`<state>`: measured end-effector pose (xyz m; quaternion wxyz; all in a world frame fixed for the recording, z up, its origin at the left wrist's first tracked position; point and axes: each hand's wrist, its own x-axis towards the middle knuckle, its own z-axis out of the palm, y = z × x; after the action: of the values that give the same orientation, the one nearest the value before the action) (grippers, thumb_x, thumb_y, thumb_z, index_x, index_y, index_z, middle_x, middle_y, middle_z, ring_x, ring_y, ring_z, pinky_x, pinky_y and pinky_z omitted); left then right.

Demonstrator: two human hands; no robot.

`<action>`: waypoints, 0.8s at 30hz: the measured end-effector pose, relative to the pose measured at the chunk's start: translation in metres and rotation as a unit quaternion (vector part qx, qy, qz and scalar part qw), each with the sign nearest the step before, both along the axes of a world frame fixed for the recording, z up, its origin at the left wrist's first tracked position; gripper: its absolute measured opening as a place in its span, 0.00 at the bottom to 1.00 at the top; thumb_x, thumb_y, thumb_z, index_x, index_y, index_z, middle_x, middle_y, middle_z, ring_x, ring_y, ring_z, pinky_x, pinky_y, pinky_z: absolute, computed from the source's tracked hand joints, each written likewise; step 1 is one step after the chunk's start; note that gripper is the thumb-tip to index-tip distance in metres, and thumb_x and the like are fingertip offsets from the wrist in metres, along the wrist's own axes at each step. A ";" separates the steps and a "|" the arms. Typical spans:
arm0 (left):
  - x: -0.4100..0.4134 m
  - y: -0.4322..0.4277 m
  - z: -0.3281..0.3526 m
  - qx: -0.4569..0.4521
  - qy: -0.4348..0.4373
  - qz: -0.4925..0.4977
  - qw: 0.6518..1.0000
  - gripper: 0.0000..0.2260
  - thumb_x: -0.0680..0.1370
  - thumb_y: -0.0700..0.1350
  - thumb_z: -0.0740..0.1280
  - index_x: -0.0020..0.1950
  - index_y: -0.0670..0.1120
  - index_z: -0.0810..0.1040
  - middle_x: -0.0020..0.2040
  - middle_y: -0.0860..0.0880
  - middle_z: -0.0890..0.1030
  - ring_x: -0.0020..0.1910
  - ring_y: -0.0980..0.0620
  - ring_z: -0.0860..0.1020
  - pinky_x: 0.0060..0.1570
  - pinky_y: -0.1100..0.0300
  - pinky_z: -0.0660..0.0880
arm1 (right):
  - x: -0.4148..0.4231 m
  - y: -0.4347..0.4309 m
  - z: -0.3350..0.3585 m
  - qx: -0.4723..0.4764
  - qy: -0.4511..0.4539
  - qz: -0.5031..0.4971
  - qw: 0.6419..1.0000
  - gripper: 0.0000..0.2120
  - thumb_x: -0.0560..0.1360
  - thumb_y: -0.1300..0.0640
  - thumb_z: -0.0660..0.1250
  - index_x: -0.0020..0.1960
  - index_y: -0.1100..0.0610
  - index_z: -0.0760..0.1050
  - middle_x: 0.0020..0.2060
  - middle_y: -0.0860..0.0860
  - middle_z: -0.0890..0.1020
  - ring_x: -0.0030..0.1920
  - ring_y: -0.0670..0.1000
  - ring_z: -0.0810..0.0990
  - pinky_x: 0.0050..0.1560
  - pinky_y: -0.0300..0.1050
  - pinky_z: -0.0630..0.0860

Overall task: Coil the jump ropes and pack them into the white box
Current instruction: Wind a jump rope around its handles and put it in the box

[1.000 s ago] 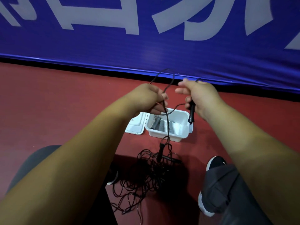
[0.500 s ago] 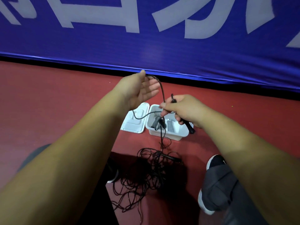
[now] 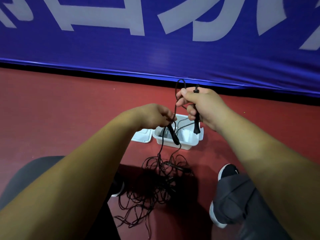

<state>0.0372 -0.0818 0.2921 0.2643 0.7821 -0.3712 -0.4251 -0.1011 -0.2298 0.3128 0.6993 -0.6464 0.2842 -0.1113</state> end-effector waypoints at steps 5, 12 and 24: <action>0.002 -0.001 -0.012 0.004 -0.068 0.012 0.998 0.13 0.82 0.39 0.66 0.61 0.54 0.82 0.48 0.54 0.88 0.44 0.55 0.84 0.46 0.60 0.79 | -0.002 -0.003 0.002 0.035 -0.030 -0.027 0.999 0.10 0.86 0.55 0.66 0.51 0.58 0.82 0.37 0.53 0.83 0.25 0.48 0.67 0.29 0.42 0.67; 0.007 -0.006 -0.022 0.044 -0.089 0.089 0.991 0.21 0.79 0.34 0.59 0.48 0.56 0.86 0.44 0.47 0.87 0.43 0.42 0.87 0.49 0.46 0.84 | -0.003 -0.007 0.006 0.098 -0.058 -0.069 0.991 0.09 0.86 0.54 0.66 0.49 0.57 0.78 0.33 0.50 0.75 0.25 0.47 0.66 0.28 0.41 0.66; -0.004 -0.004 -0.031 0.086 -0.122 -0.085 0.985 0.16 0.76 0.58 0.74 0.63 0.60 0.78 0.51 0.60 0.81 0.53 0.55 0.82 0.58 0.56 0.79 | 0.004 -0.008 0.013 0.209 -0.108 -0.083 0.968 0.11 0.87 0.52 0.63 0.47 0.54 0.74 0.33 0.50 0.76 0.25 0.46 0.66 0.27 0.40 0.66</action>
<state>0.0335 -0.0856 0.2614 0.1122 0.8136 -0.4275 -0.3779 -0.0971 -0.2375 0.3261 0.8338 -0.4441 0.2767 -0.1757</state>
